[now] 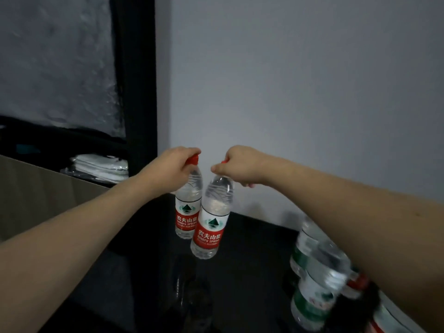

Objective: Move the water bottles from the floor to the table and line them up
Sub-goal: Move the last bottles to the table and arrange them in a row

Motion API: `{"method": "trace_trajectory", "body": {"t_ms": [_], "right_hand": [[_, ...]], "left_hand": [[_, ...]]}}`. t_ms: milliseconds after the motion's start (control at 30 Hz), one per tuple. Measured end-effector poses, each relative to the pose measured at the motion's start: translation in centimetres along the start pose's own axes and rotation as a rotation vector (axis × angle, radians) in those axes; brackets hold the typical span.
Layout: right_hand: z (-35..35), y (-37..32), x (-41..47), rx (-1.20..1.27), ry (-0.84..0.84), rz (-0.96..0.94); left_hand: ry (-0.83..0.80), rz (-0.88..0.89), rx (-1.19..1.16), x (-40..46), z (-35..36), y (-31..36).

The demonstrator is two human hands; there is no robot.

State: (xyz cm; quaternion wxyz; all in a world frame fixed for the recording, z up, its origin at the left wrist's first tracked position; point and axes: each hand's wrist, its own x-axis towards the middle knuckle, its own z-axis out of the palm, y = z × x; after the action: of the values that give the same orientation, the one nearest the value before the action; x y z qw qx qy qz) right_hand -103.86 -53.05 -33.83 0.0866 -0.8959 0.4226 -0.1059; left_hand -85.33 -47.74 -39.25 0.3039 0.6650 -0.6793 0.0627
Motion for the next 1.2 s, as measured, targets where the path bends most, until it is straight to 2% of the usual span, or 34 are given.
{"method": "trace_trajectory", "body": {"t_ms": [100,267,367,567,667,867,1200], "right_hand": [[1.3,0.6,6.3,0.065,-0.008,-0.026],[2.9,1.0,15.5,0.136,0.029,-0.034],[4.5,1.1,19.9,0.113,0.016,-0.013],[7.3,1.2,26.2,0.028,-0.018,0.010],[8.3,1.7,28.1,0.006,-0.008,0.018],[9.4,1.5,29.6,-0.069,0.022,-0.108],[9.9,1.2,29.7,-0.060,0.023,-0.118]], "left_hand": [[-0.005,-0.036,-0.011,4.1,1.1,-4.2],[-0.112,-0.115,-0.021,10.2,2.9,-10.4],[-0.163,-0.149,-0.026,12.8,4.2,-14.0],[-0.166,-0.152,-0.081,16.2,5.6,-19.1],[-0.170,-0.125,-0.128,17.1,6.3,-20.5],[-0.151,-0.069,-0.194,17.6,7.0,-21.7],[-0.105,-0.049,-0.208,17.2,7.6,-21.6]]}}
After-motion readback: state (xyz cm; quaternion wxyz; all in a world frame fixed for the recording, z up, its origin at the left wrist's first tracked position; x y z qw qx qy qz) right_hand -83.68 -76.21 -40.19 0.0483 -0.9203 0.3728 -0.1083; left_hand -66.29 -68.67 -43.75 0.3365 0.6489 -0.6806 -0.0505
